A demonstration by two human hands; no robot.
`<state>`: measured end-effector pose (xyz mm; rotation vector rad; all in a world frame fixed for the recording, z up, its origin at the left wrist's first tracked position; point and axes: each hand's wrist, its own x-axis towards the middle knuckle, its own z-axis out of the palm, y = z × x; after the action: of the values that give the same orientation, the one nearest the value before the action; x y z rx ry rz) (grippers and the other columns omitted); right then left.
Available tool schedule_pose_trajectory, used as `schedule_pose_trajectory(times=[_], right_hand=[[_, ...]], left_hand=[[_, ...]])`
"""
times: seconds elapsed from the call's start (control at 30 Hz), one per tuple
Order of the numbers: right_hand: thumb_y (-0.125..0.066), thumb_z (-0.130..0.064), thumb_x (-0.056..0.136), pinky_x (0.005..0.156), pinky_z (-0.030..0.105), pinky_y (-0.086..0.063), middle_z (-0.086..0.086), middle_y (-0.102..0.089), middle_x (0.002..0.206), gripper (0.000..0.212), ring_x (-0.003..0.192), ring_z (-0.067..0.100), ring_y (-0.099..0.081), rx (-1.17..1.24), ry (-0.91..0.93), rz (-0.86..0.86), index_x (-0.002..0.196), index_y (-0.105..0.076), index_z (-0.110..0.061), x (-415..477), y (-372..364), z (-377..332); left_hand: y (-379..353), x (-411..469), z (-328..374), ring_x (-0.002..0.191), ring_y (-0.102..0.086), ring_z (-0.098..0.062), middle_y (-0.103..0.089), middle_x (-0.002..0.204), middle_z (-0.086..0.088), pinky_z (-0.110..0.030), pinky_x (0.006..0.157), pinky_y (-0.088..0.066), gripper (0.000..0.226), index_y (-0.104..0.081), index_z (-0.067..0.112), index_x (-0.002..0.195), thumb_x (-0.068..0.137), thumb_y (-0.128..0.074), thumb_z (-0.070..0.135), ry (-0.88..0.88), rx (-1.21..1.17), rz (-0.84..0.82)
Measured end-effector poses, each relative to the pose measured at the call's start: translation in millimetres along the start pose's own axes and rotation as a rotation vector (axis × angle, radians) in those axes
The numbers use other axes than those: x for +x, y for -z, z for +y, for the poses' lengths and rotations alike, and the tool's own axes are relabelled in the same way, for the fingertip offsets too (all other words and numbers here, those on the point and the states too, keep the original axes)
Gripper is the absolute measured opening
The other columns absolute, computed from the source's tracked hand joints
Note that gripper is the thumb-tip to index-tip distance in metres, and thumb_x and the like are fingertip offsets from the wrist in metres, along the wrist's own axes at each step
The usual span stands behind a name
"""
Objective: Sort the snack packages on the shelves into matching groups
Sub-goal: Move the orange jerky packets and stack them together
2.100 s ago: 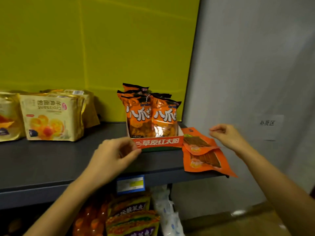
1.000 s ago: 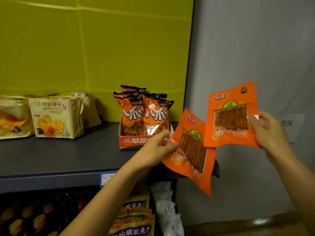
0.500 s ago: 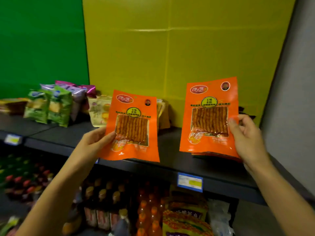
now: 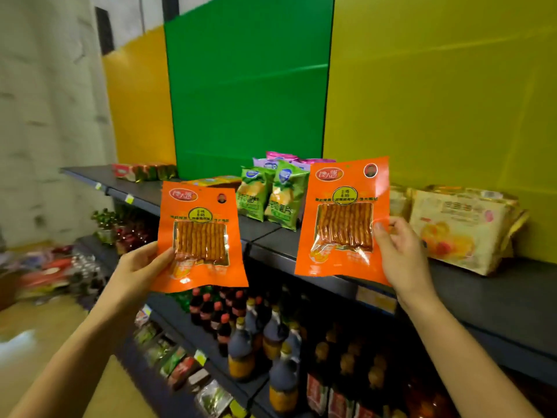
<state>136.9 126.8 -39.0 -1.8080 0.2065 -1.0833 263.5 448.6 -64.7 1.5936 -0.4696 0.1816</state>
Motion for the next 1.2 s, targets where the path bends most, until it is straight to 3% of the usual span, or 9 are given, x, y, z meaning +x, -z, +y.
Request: schedule_pose_trajectory(times=[0.1, 0.2, 0.37, 0.47, 0.57, 0.7, 0.87, 1.03, 1.2], right_hand=[[-0.048, -0.041, 0.086, 0.07, 0.048, -0.05, -0.001, -0.064, 0.075, 0.013, 0.072, 0.023, -0.059, 0.066, -0.027, -0.02, 0.076, -0.056, -0.041, 4.4, -76.8, -2.1], [-0.047, -0.036, 0.088, 0.066, 0.048, -0.051, 0.005, -0.065, 0.072, 0.016, 0.067, 0.024, -0.057, 0.081, -0.028, -0.072, 0.075, -0.056, -0.04, 12.0, -144.3, -5.8], [-0.047, -0.025, 0.095, 0.056, 0.026, -0.046, -0.002, -0.06, 0.068, 0.016, 0.055, 0.005, -0.057, 0.074, -0.015, -0.142, 0.08, -0.052, -0.026, 35.0, -237.4, -5.1], [-0.047, -0.027, 0.095, 0.064, 0.04, -0.046, 0.011, -0.06, 0.075, 0.012, 0.068, 0.024, -0.055, 0.05, -0.002, -0.174, 0.09, -0.054, -0.018, 50.4, -286.4, 1.0], [-0.046, -0.027, 0.094, 0.064, 0.042, -0.048, 0.02, -0.064, 0.078, 0.011, 0.067, 0.03, -0.056, 0.034, -0.012, -0.178, 0.086, -0.052, -0.023, 70.6, -333.4, 10.8], [-0.045, -0.029, 0.094, 0.061, 0.034, -0.039, 0.004, -0.059, 0.071, 0.015, 0.065, 0.024, -0.051, -0.047, 0.024, -0.145, 0.084, -0.054, -0.022, 101.9, -396.6, 27.8], [-0.042, -0.034, 0.095, 0.078, 0.042, -0.048, 0.016, -0.069, 0.102, 0.026, 0.093, 0.035, -0.061, -0.219, 0.064, -0.088, 0.103, -0.058, -0.014, 159.0, -471.0, 36.2], [-0.041, -0.03, 0.095, 0.076, 0.041, -0.045, 0.022, -0.067, 0.106, 0.028, 0.098, 0.041, -0.059, -0.323, 0.093, -0.021, 0.106, -0.056, -0.01, 221.0, -528.9, 34.9], [-0.041, -0.028, 0.095, 0.081, 0.041, -0.044, 0.023, -0.065, 0.113, 0.03, 0.106, 0.041, -0.056, -0.405, 0.063, 0.012, 0.11, -0.057, -0.007, 267.7, -566.8, 34.8]], left_hand=[[56.6, 19.0, -13.6, 0.062, -0.067, 0.001, -0.075, 0.074, 0.011, -0.01, 0.056, -0.052, 0.019, -0.065, 0.024, 0.091, 0.092, -0.049, 0.014, 0.016, 0.03, 0.052], [102.9, 38.0, -22.1, 0.062, -0.067, 0.001, -0.075, 0.076, 0.013, -0.01, 0.058, -0.053, 0.019, -0.064, 0.024, 0.092, 0.092, -0.05, 0.012, 0.023, 0.069, 0.103], [157.9, 68.7, -37.6, 0.076, -0.064, -0.016, -0.068, 0.089, 0.002, -0.01, 0.058, -0.053, 0.017, -0.06, 0.023, 0.099, 0.092, -0.049, 0.013, 0.035, 0.094, 0.188], [180.7, 92.3, -55.0, 0.077, -0.062, -0.019, -0.067, 0.088, 0.001, -0.013, 0.06, -0.054, 0.017, -0.062, 0.023, 0.096, 0.093, -0.048, 0.013, 0.044, 0.114, 0.23], [198.0, 122.0, -73.4, 0.075, -0.063, -0.019, -0.067, 0.089, -0.002, -0.024, 0.065, -0.053, 0.019, -0.061, 0.028, 0.087, 0.093, -0.048, 0.015, 0.059, 0.132, 0.258], [222.0, 177.1, -100.2, 0.059, -0.066, -0.005, -0.068, 0.085, -0.001, -0.014, 0.055, -0.054, 0.019, -0.062, 0.026, 0.087, 0.093, -0.049, 0.014, 0.044, 0.146, 0.266], [243.4, 280.3, -127.8, 0.052, -0.063, 0.002, -0.066, 0.081, 0.001, -0.011, 0.052, -0.051, 0.014, -0.061, 0.015, 0.099, 0.094, -0.048, 0.012, 0.033, 0.137, 0.278], [261.1, 383.1, -156.4, 0.071, -0.062, -0.014, -0.067, 0.093, -0.011, -0.02, 0.06, -0.053, 0.026, -0.06, 0.001, 0.113, 0.093, -0.051, 0.014, 0.048, 0.165, 0.251], [266.4, 455.3, -178.8, 0.068, -0.059, -0.015, -0.065, 0.097, -0.016, -0.023, 0.062, -0.05, 0.015, -0.061, 0.006, 0.101, 0.092, -0.052, 0.014, 0.031, 0.178, 0.209]])
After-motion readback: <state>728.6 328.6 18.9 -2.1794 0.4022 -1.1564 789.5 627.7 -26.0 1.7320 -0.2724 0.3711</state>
